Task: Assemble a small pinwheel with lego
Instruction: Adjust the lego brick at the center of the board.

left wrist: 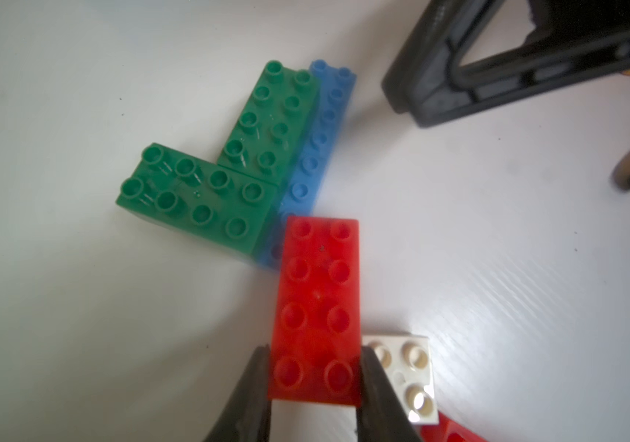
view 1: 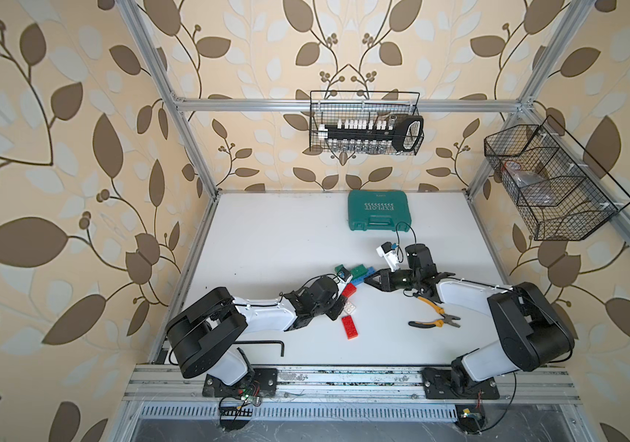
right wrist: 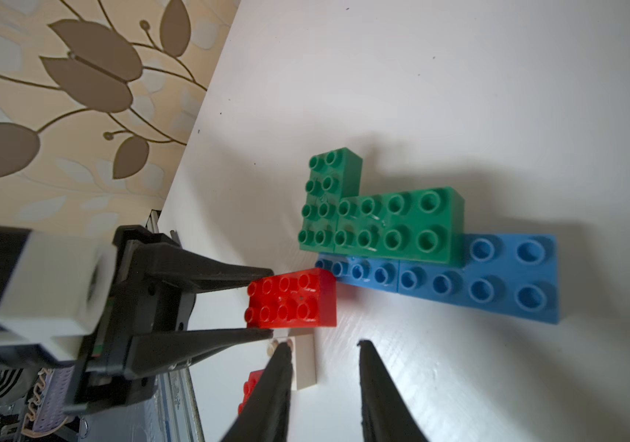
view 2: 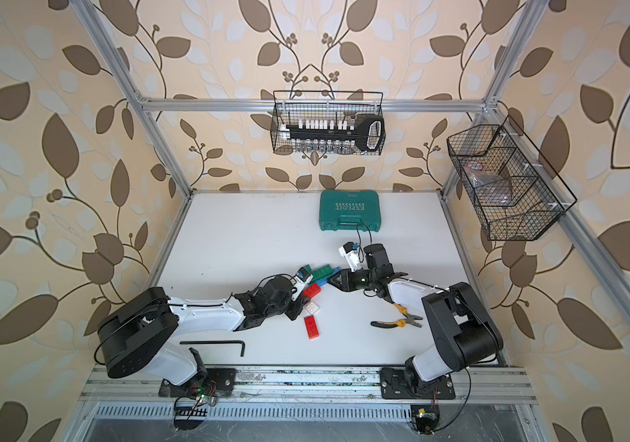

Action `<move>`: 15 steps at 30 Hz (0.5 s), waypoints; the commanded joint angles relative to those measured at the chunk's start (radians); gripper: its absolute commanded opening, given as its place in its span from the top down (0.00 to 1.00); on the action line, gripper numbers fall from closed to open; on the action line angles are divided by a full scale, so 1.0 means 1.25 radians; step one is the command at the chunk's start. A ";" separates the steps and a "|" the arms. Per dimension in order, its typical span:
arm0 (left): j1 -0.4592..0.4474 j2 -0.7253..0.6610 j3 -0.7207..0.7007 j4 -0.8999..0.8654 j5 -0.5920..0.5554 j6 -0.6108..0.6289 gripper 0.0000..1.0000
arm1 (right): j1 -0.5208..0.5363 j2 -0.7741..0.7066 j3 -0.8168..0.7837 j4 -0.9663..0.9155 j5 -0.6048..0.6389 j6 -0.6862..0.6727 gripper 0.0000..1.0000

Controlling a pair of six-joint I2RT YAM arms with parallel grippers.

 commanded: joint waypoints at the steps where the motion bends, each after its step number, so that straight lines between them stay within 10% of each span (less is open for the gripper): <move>1: -0.003 0.014 0.003 0.040 -0.043 -0.028 1.00 | 0.004 -0.027 0.000 0.016 -0.055 0.016 0.70; 11: 0.009 -0.056 0.005 -0.009 0.031 0.139 1.00 | 0.040 0.028 0.028 0.027 -0.069 0.018 0.71; 15: 0.107 -0.100 0.022 -0.076 0.197 0.220 1.00 | 0.040 0.039 0.028 0.063 -0.068 0.042 0.72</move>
